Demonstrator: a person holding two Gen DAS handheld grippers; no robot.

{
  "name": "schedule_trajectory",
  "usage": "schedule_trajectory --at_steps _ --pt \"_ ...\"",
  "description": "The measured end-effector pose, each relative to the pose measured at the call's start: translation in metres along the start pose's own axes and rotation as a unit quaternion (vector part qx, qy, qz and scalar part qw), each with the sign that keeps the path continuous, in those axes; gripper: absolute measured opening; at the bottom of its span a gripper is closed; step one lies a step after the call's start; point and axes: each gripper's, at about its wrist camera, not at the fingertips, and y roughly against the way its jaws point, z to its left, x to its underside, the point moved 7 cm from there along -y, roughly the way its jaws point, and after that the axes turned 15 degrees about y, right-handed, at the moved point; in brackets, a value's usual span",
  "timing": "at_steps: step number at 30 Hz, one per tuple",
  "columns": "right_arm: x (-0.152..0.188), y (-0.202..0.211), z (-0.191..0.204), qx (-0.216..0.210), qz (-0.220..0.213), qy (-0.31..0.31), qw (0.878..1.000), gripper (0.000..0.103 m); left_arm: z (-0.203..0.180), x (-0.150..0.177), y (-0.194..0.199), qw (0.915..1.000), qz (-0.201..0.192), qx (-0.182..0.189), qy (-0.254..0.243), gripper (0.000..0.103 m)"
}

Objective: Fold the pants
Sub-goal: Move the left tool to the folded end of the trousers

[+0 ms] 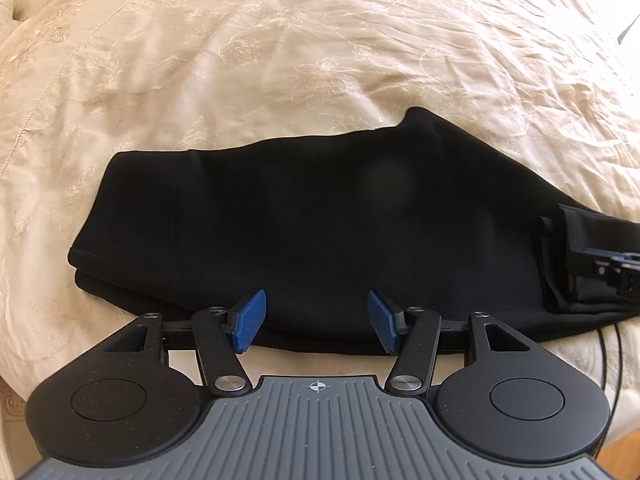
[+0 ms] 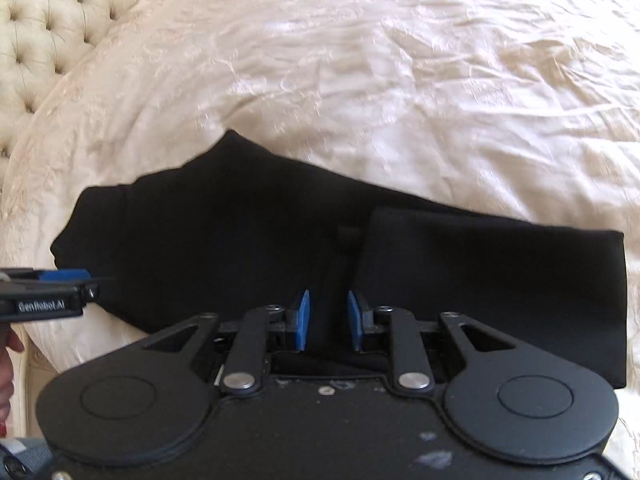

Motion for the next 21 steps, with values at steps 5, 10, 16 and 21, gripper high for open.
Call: schedule_trajectory --at_steps 5,10,16,21 --pt "-0.048 -0.021 0.032 0.002 -0.026 0.003 1.0 0.024 0.035 -0.016 -0.002 0.9999 -0.004 0.0 -0.014 0.055" --pt "-0.089 -0.056 0.056 0.009 -0.038 0.018 0.999 0.024 0.07 -0.027 -0.004 0.9999 -0.005 -0.005 -0.015 0.055" --pt "-0.109 -0.11 0.061 0.031 0.009 0.002 0.999 0.022 0.108 -0.035 -0.004 0.9999 -0.003 -0.009 -0.006 0.055" --pt "-0.101 -0.129 0.057 0.048 0.032 -0.013 0.998 0.021 0.128 -0.038 -0.004 0.9999 -0.003 -0.004 0.009 0.055"
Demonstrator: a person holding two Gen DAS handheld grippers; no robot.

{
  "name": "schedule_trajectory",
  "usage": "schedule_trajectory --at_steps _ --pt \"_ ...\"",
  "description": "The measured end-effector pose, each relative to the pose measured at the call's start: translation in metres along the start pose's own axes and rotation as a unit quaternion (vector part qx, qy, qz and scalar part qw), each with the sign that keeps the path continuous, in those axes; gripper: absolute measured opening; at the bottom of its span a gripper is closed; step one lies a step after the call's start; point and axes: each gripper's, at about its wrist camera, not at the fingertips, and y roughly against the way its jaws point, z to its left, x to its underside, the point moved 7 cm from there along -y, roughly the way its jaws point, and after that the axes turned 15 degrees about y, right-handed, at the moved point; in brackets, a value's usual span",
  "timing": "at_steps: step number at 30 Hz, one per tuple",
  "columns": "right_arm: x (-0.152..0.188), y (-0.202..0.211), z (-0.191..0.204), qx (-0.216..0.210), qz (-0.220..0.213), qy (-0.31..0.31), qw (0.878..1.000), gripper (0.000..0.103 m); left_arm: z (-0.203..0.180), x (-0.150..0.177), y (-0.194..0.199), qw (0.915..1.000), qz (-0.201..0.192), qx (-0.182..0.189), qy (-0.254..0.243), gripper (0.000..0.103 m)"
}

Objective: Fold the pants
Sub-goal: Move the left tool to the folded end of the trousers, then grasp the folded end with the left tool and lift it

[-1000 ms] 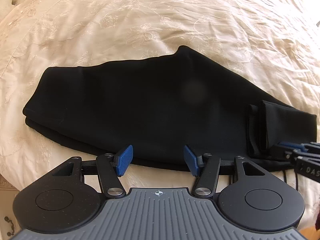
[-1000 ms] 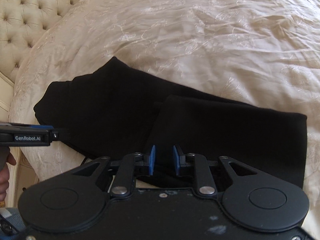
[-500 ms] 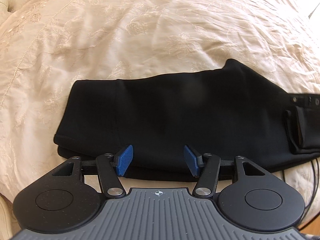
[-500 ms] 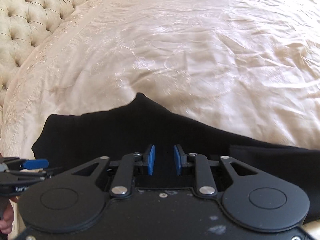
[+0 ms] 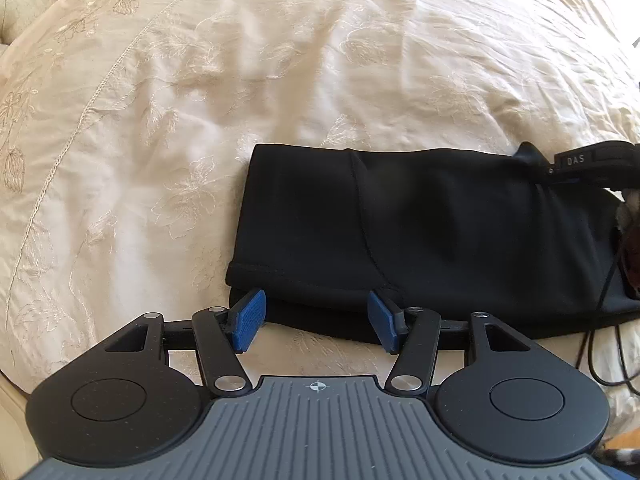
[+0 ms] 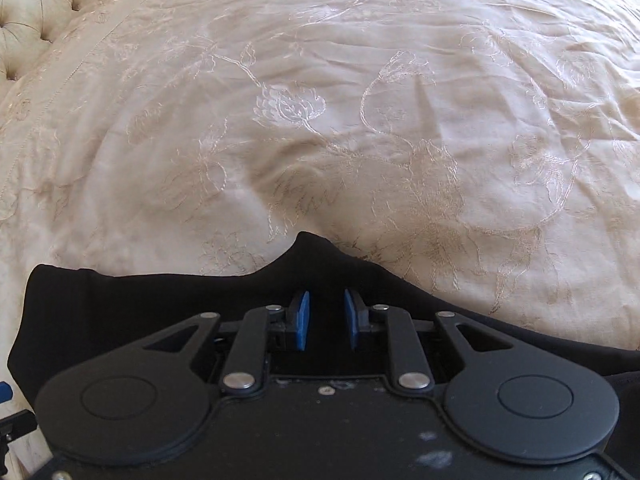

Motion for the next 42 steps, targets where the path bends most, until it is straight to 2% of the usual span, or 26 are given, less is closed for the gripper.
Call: schedule_trajectory --at_steps 4,11,16,21,24,26,30,32,36,38,42 --pt "0.014 0.013 0.011 -0.011 -0.002 -0.001 1.0 0.021 0.009 -0.004 -0.001 0.9997 -0.001 0.014 0.02 0.055" --pt "0.07 0.043 0.039 -0.038 0.014 -0.016 0.999 0.021 0.012 -0.012 -0.002 0.9986 -0.011 0.035 0.038 0.055" --pt "0.101 0.058 0.058 -0.046 0.024 0.003 0.999 0.021 0.018 -0.014 -0.01 0.9962 0.002 0.05 0.072 0.056" --pt "0.106 0.059 0.068 -0.05 0.028 0.004 0.998 0.022 0.027 -0.011 -0.017 0.9923 0.014 0.053 0.112 0.057" --pt "0.105 0.058 0.07 -0.049 0.032 0.006 0.998 0.022 0.032 -0.003 -0.026 0.9901 0.035 0.049 0.127 0.058" --pt "0.105 0.057 0.07 -0.05 0.035 0.006 0.998 0.022 0.037 0.004 -0.031 0.9882 0.042 0.047 0.14 0.062" --pt "0.103 0.054 0.072 -0.049 0.038 0.014 0.998 0.022 0.046 0.009 -0.04 0.9777 0.056 0.068 0.191 0.065" --pt "0.1 0.051 0.072 -0.048 0.04 0.016 0.998 0.022 0.049 0.008 -0.044 0.9717 0.061 0.083 0.213 0.072" --pt "0.097 0.05 0.076 -0.046 0.045 0.021 0.998 0.022 0.049 0.003 -0.053 0.9632 0.068 0.103 0.239 0.076" --pt "0.096 0.049 0.078 -0.047 0.047 0.023 0.998 0.022 0.047 0.001 -0.058 0.9595 0.073 0.104 0.251 0.08" --pt "0.096 0.048 0.083 -0.046 0.05 0.023 0.997 0.022 0.044 -0.002 -0.065 0.9542 0.071 0.097 0.274 0.081"
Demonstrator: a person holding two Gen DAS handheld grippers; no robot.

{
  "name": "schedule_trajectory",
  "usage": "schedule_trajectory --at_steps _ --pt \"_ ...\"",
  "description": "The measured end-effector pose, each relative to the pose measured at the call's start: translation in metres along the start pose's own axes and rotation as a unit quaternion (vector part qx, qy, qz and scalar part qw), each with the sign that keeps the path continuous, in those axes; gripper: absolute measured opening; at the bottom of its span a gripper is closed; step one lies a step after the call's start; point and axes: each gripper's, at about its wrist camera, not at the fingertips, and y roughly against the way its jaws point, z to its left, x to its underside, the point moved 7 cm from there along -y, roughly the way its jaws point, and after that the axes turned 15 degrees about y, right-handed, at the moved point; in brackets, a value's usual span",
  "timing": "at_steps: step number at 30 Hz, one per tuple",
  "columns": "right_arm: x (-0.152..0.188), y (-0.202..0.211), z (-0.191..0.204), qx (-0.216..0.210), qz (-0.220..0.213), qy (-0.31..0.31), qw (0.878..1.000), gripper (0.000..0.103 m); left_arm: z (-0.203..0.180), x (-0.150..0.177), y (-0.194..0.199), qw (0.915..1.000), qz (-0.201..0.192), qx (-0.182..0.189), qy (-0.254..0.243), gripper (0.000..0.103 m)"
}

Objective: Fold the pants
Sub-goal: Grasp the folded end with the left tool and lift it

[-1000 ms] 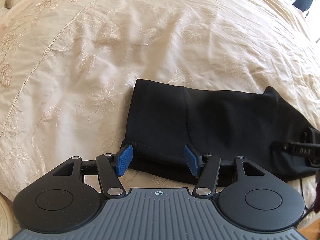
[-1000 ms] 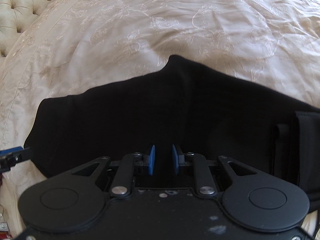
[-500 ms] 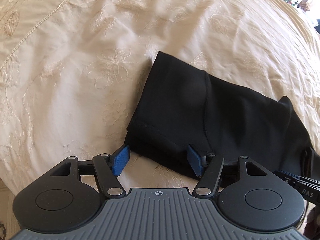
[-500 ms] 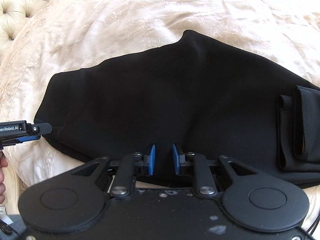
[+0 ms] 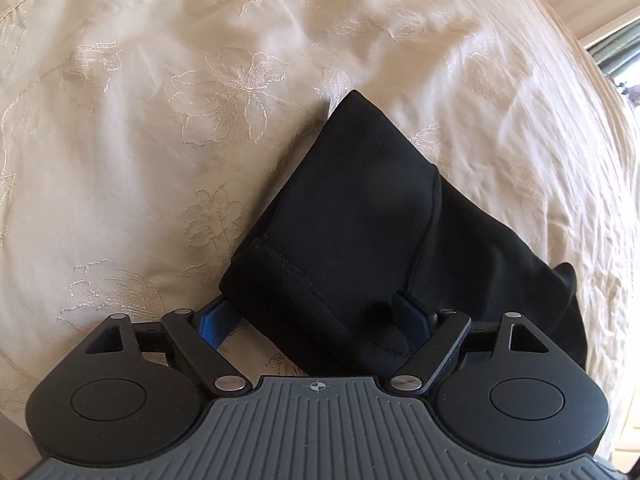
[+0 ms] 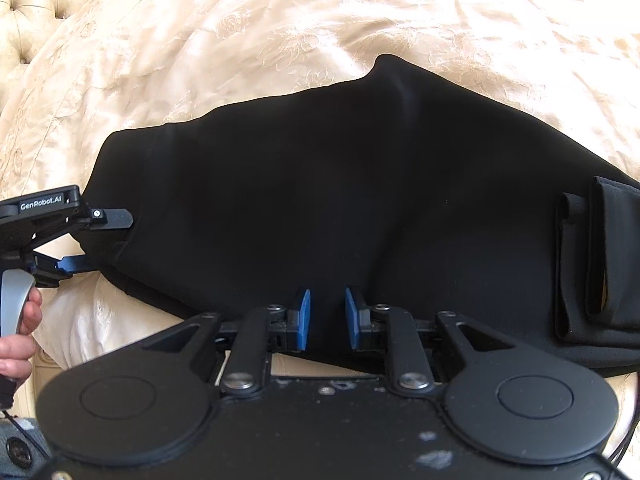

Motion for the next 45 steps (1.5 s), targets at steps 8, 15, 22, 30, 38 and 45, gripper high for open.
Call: schedule_trajectory --at_steps 8,15,22,30,38,45 --pt "0.008 0.002 0.007 0.004 0.003 -0.007 1.0 0.022 -0.022 0.003 0.019 0.9982 -0.035 0.017 -0.046 0.03" --pt "0.007 -0.014 0.013 0.012 0.011 0.012 1.0 0.022 -0.061 0.018 0.048 0.9837 -0.101 0.026 -0.146 0.024" --pt "0.004 -0.04 0.014 -0.001 0.008 0.012 1.0 0.021 -0.101 0.052 0.083 0.9581 -0.153 0.061 -0.234 0.022" --pt "0.003 0.0 -0.02 -0.067 -0.055 -0.028 0.996 0.022 -0.179 0.121 0.148 0.907 -0.23 0.106 -0.336 0.021" --pt "0.034 0.047 -0.121 -0.049 -0.097 -0.071 0.992 0.023 -0.274 0.233 0.141 0.8636 -0.217 0.155 -0.427 0.021" --pt "0.081 0.056 -0.237 -0.001 -0.078 -0.131 0.988 0.023 -0.335 0.329 0.046 0.8577 -0.127 0.167 -0.469 0.021"
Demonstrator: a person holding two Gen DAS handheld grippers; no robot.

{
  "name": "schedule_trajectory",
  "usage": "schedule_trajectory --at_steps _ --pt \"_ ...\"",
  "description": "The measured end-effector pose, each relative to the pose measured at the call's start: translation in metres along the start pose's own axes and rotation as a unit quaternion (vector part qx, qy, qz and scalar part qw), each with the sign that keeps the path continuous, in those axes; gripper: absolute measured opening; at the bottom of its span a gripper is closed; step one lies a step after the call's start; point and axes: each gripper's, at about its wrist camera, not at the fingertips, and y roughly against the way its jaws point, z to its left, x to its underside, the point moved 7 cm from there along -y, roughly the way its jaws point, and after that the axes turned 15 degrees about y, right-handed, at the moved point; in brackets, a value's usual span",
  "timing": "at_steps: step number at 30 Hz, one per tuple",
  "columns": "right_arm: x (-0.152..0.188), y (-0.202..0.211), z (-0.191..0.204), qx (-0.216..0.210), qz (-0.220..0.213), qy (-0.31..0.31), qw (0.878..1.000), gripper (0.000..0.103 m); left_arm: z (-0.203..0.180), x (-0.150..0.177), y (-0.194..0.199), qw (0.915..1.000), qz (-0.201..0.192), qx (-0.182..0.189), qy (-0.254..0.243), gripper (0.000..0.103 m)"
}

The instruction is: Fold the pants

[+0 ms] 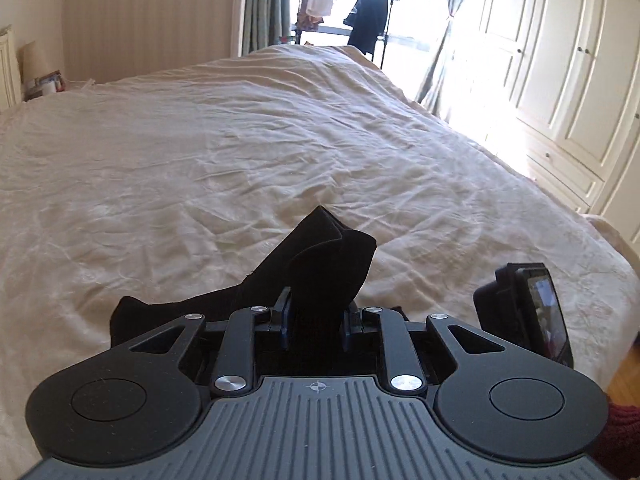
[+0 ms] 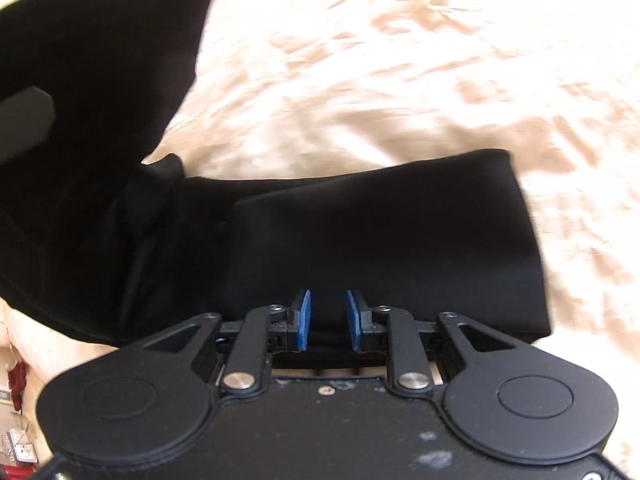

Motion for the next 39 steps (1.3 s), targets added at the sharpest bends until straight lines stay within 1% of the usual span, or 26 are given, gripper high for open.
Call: schedule_trajectory --at_steps 3,5,7,10,12,14,16,18,19,20,21,24,27,29,30,32,34,35,37,39 --pt "0.008 0.006 -0.041 0.015 0.006 -0.009 1.0 0.023 -0.031 0.025 -0.048 0.9981 0.06 -0.002 -0.016 0.022" --pt "0.012 0.011 -0.06 0.018 0.007 -0.012 1.0 0.022 -0.042 0.031 -0.067 0.9966 0.08 -0.01 -0.017 0.022" --pt "0.014 0.012 -0.07 0.022 0.011 -0.005 1.0 0.021 -0.049 0.031 -0.075 0.9961 0.086 -0.012 -0.015 0.023" --pt "0.016 0.016 -0.079 0.009 0.008 -0.007 1.0 0.021 -0.058 0.025 -0.075 0.9963 0.08 -0.026 -0.016 0.024" --pt "0.017 0.018 -0.087 0.008 0.01 0.001 1.0 0.022 -0.059 0.022 -0.076 0.9961 0.081 -0.03 -0.021 0.026" --pt "0.019 0.021 -0.094 0.006 0.011 0.008 1.0 0.022 -0.066 0.022 -0.078 0.9949 0.09 -0.033 -0.03 0.03" --pt "0.019 0.022 -0.097 0.006 0.012 0.011 1.0 0.022 -0.071 0.025 -0.079 0.9931 0.102 -0.032 -0.047 0.033" --pt "0.028 0.029 -0.101 0.008 0.01 0.009 1.0 0.023 -0.075 0.029 -0.078 0.9907 0.11 -0.032 -0.074 0.035" --pt "0.026 0.036 -0.1 0.011 0.01 0.006 1.0 0.023 -0.078 0.033 -0.076 0.9889 0.113 -0.032 -0.091 0.036" --pt "0.026 0.038 -0.102 0.016 0.01 0.002 1.0 0.025 -0.08 0.035 -0.075 0.9876 0.115 -0.031 -0.102 0.036" --pt "0.028 0.039 -0.105 0.021 0.012 -0.001 1.0 0.026 -0.083 0.038 -0.072 0.9865 0.119 -0.02 -0.11 0.036" --pt "0.032 0.043 -0.118 0.03 0.012 -0.027 0.999 0.027 -0.092 0.041 -0.064 0.9861 0.121 0.014 -0.113 0.037" --pt "0.034 0.048 -0.13 0.048 0.011 -0.051 0.998 0.028 -0.102 0.04 -0.055 0.9863 0.104 0.045 -0.12 0.038" --pt "0.034 0.053 -0.141 0.059 0.006 -0.068 0.996 0.028 -0.099 0.039 -0.05 0.9872 0.096 0.05 -0.117 0.039" --pt "0.033 0.055 -0.146 0.063 0.001 -0.077 0.995 0.029 -0.094 0.038 -0.049 0.9884 0.094 0.046 -0.111 0.04" --pt "0.029 0.061 -0.145 0.07 -0.011 -0.093 0.993 0.031 -0.073 0.036 -0.049 0.9918 0.095 0.024 -0.082 0.041" --pt "0.022 0.071 -0.144 0.067 -0.027 -0.101 0.992 0.035 -0.043 0.037 -0.051 0.9939 0.102 -0.01 -0.041 0.042" --pt "0.019 0.072 -0.142 0.062 -0.033 -0.104 0.992 0.039 -0.023 0.037 -0.052 0.9935 0.107 -0.036 -0.015 0.042" --pt "0.011 0.071 -0.135 0.046 -0.042 -0.112 0.992 0.041 0.015 0.04 -0.053 0.989 0.117 -0.085 0.032 0.042" --pt "0.006 0.064 -0.127 0.033 -0.037 -0.114 0.992 0.043 0.053 0.041 -0.049 0.9812 0.122 -0.123 0.085 0.042"
